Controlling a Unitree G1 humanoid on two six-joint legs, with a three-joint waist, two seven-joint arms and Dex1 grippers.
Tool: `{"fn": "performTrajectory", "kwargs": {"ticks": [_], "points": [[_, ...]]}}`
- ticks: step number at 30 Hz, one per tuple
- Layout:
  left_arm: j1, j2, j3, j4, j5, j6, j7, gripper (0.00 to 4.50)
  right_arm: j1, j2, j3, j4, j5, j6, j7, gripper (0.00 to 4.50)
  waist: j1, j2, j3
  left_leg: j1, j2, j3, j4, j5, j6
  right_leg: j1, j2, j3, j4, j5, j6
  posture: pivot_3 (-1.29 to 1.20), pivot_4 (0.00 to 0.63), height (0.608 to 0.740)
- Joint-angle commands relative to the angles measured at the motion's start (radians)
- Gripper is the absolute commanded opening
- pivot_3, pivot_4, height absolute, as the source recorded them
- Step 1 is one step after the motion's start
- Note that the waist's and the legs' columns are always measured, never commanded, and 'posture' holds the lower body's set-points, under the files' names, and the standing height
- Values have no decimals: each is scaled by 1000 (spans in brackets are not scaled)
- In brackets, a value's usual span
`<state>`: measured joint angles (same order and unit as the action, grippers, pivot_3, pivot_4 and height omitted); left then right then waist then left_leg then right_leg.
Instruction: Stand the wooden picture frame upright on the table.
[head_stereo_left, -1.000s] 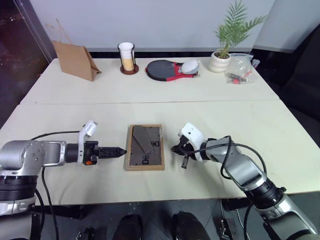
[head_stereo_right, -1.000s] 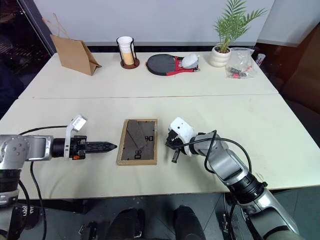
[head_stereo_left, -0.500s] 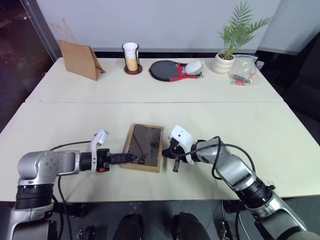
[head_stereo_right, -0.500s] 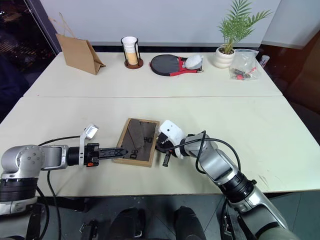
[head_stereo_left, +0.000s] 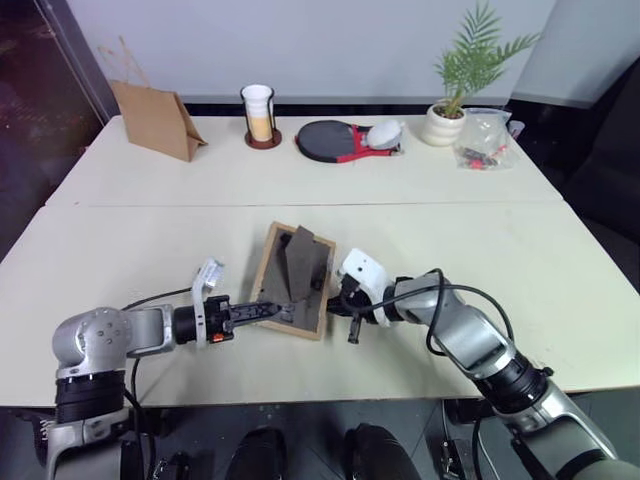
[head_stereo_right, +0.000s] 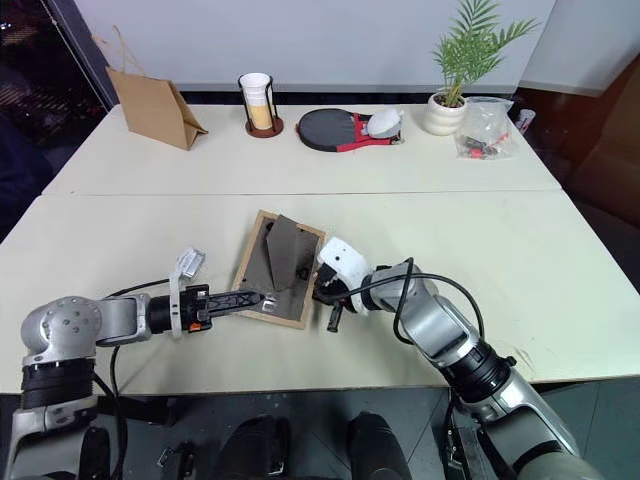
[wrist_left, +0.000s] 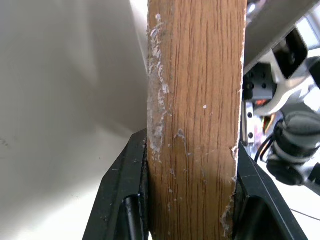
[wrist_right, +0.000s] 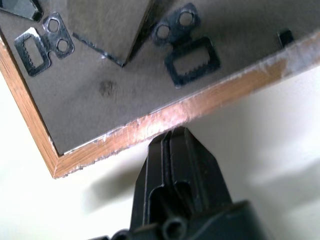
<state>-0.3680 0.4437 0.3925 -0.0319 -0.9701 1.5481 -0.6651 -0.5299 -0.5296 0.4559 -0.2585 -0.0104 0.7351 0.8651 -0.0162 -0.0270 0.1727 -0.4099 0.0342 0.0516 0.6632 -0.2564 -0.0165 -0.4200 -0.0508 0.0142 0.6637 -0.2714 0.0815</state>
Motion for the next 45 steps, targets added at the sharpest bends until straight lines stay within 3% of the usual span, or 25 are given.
{"fn": "performTrajectory", "kwargs": {"ticks": [1,5,8,9,12,18,31,45], "points": [[-26,-31,126,-25,-103,43,27,1080,-25,-82,-135,-91,34,9,18,0,4,0,0,0,0,0,0,0,0,0,0,0,0,0,0,0,150,740],[-19,-68,193,-54,-171,62,66,1080,-49,-171,-303,-132,123,67,51,0,5,0,0,0,-1,0,0,0,0,1,-2,-1,-1,0,0,0,150,740],[-7,-82,210,-62,-201,53,84,1080,-127,-132,-453,-139,278,199,60,0,-3,0,1,0,0,-1,0,0,0,1,-1,0,-1,0,0,0,150,740],[-4,-87,212,-60,-209,48,92,1080,-166,-96,-493,-128,338,244,56,252,-3,0,0,0,0,-1,0,0,0,0,-1,0,-1,0,0,0,150,740],[10,-101,204,-58,-225,30,111,1080,-241,-18,-540,-94,452,319,43,1323,-4,-1,0,1,2,-1,-2,0,0,0,1,1,-1,0,0,0,150,740],[42,-107,158,-63,-238,-10,113,1080,-344,94,-494,56,519,289,31,4366,-1,-1,0,0,2,-1,-2,0,0,0,-2,1,-1,0,0,0,150,740],[66,-117,131,-112,-313,-41,189,1080,-419,210,-341,237,530,152,93,4451,-2,0,0,-1,-2,0,-3,0,0,-1,-9,-1,-2,0,0,0,150,740],[71,-105,110,-72,-389,-109,283,1080,-382,121,-392,-31,662,289,36,4451,-1,0,1,-2,-2,0,-7,0,0,-2,-11,-1,-6,-1,-3,0,150,740]]}}
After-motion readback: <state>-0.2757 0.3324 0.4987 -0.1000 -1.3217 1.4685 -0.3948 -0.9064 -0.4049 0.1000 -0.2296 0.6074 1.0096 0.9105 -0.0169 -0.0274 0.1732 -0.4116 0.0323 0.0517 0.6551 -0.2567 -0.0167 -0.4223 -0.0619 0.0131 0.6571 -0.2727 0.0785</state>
